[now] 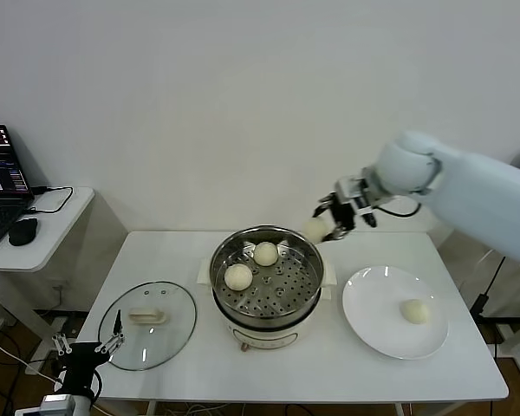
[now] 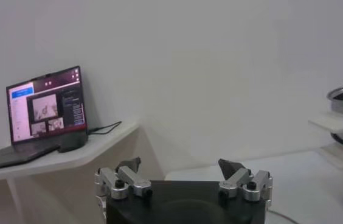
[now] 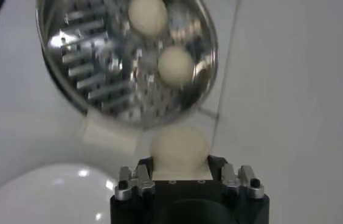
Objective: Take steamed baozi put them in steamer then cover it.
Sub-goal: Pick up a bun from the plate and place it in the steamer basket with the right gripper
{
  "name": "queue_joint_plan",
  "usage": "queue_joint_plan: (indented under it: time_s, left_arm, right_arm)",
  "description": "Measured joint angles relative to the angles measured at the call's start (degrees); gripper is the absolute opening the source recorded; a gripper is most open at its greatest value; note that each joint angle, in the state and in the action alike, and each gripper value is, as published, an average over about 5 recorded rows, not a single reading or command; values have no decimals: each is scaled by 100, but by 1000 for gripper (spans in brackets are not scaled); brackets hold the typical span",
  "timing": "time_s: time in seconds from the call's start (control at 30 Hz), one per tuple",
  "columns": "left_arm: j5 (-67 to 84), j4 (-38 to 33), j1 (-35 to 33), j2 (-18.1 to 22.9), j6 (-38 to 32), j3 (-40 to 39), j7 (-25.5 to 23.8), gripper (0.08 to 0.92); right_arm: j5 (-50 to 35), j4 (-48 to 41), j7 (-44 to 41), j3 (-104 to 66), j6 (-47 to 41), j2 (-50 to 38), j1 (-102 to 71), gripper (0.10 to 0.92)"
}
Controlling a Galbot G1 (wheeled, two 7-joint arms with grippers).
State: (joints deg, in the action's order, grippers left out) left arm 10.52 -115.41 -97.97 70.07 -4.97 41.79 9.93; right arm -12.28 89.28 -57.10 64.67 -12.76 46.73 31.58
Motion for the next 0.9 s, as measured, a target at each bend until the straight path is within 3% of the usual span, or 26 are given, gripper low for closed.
queue_joint_plan:
  time_s: [0.9]
  left_arm:
    - [-10, 32, -65, 112, -95, 166, 23, 823]
  right_arm:
    - [1166, 230, 27, 993, 1995, 1203, -224, 578]
